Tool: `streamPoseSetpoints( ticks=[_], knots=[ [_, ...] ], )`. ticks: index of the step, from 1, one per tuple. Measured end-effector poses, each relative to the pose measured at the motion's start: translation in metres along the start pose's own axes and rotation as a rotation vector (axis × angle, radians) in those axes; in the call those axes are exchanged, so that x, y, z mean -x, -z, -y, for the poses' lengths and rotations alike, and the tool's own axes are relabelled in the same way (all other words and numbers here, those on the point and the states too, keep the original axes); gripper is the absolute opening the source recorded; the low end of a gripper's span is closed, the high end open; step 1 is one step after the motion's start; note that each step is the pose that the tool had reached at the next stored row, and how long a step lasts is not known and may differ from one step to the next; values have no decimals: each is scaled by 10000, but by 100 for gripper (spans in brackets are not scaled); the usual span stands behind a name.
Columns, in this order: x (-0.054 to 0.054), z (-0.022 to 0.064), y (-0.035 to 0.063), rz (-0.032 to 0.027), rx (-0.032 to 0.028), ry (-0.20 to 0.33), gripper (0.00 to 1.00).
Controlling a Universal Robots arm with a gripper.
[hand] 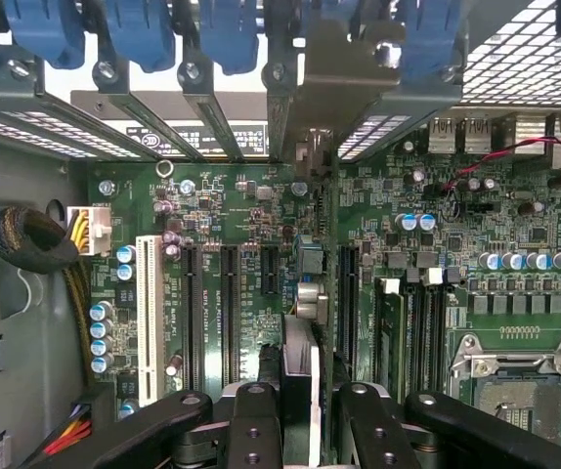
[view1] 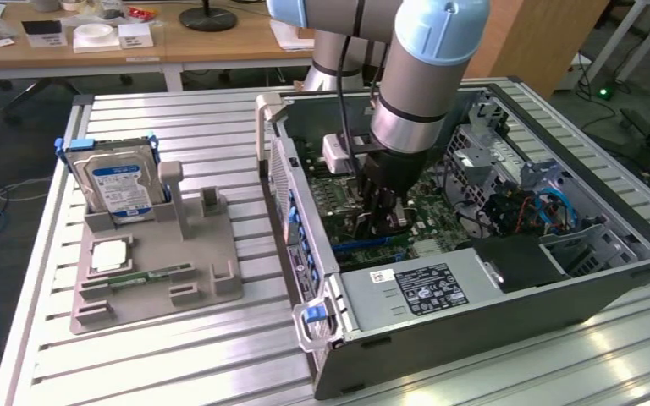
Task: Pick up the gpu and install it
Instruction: 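Insert the gpu into the slot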
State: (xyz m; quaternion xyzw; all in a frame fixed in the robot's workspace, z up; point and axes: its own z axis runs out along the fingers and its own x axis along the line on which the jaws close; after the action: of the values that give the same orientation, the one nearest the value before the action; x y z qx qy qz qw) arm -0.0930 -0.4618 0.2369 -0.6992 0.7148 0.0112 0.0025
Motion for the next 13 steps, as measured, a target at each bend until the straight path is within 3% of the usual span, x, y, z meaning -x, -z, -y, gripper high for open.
streamPoseSetpoints(
  ticks=[13],
  knots=[
    [0, -18, -18, 5, -3, 0, 28]
  ],
)
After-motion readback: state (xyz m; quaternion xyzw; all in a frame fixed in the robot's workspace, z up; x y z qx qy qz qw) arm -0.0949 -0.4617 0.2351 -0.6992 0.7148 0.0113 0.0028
